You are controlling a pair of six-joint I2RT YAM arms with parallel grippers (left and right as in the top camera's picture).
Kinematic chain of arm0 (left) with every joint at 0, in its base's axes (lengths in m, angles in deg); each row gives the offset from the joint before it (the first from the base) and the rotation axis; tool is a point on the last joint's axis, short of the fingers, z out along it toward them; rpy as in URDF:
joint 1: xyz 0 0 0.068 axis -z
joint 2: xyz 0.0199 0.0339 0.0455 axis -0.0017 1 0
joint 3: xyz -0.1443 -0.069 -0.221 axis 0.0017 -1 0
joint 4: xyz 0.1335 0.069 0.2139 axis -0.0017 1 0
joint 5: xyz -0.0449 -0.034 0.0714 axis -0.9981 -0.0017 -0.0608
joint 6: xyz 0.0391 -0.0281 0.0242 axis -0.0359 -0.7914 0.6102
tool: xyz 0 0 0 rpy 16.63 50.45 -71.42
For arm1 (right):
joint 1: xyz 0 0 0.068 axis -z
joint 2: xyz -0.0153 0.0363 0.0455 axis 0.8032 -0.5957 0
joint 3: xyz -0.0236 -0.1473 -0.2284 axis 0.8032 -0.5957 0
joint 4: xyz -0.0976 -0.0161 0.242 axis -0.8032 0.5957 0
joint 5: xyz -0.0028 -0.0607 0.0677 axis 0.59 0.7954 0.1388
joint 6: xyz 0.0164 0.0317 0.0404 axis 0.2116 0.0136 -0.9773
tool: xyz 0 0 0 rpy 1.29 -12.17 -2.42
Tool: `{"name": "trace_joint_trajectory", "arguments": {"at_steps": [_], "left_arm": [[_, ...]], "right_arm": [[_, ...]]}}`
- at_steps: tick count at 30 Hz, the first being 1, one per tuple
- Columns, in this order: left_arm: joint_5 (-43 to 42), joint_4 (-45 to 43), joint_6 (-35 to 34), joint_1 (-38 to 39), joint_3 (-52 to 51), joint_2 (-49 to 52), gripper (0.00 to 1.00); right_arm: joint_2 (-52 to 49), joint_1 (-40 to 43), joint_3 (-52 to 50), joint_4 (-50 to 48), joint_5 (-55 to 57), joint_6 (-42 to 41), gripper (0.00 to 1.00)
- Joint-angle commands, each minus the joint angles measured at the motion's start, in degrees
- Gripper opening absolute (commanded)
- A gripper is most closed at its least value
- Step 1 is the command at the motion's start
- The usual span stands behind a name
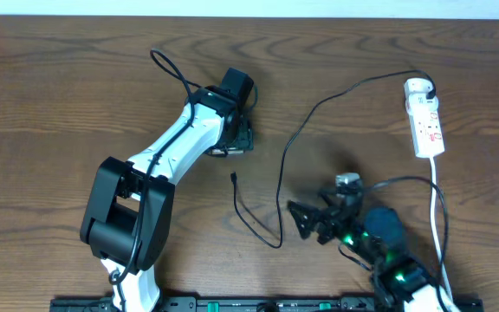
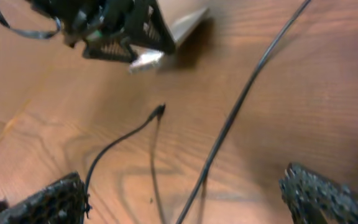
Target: Plug charger to phone and switch on socket
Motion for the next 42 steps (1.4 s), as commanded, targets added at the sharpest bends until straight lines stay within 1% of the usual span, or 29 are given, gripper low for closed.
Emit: {"name": "trace_joint_trajectory", "arguments": {"at_steps": [1,2,3,4,7,8,12,15,17,22,27,35,38,40,42], "left_arm": [[-0.09,-0.26,-5.92,-0.07,-0.2,0.55,0.45],[-1.22,-0.48,-6.12,-0.07,-0.2,0.55,0.44],[-1.68,-0.55,-6.6,-0.07,-0.2,0.55,0.44],[-2.05,-0.52,-8.55,-0.07,-0.2,0.55,0.44],[-2.08,-0.48,-11.34,-0.07,-0.2,0.55,0.45],[-2.08,-0.48,-12.85,-0.07,-0.2,0.55,0.45],[-2.75,-0.94,-17.62,-0.07,-0.2,0.55,0.45],[-4.2,-1.88,-20.98,-0.07,-0.2,0.55,0.44],[-4.28,-2.29,-22.67,-0.07,-0.2,0.55,0.44],[-5.73,-3.1,-24.15,-0.07,-0.2,0.55,0.44],[-6.99,-3.15,-25.03,-0.07,-0.2,0.55,0.44],[-8.41,-3.23,-25.64,-0.09,-0.2,0.55,0.44],[-9.16,-3.54,-27.15,-0.07,-0.2,0.55,0.44],[-10.67,-4.2,-27.65,-0.11,-0.2,0.55,0.44],[-13.07,-5.64,-28.63,-0.33,-0.2,0.55,0.44]], "right_arm": [[-8.17,-3.13,3.56,-3.74,6.99,-1.68,0.99],[-12.13,-3.52,4.79,-6.23,6.97,-1.7,0.97],[-14.03,-3.65,5.38,-7.32,6.95,-1.7,0.97],[-19.61,-4.02,7.54,-10.08,6.69,-2.27,0.95],[-27.93,-4.48,11.78,-11.8,5.62,-6.03,0.96],[-30.56,-4.48,13.18,-12.7,4.94,-7.76,0.96],[-37.75,-4.48,15.82,-18.88,3.23,-11.85,0.91],[-41.55,-4.48,16.72,-23.32,1.6,-13.35,0.88],[-43.21,-4.92,17.27,-23.76,1.49,-15.32,0.85],[-46.8,-6.36,18.69,-27.58,3.02,-15.74,0.8],[-53.99,-8.11,24.46,-27.85,4.26,-17.33,0.79],[-60.54,-8.66,31.74,-27.82,9.9,-19.34,0.68],[-61.96,-8.81,33.64,-27.82,11.08,-20.81,0.57],[-63.19,-8.87,34.97,-27.76,11.3,-21.31,0.43],[-63.58,-8.87,35.3,-27.82,11.28,-21.9,0.19]]}}
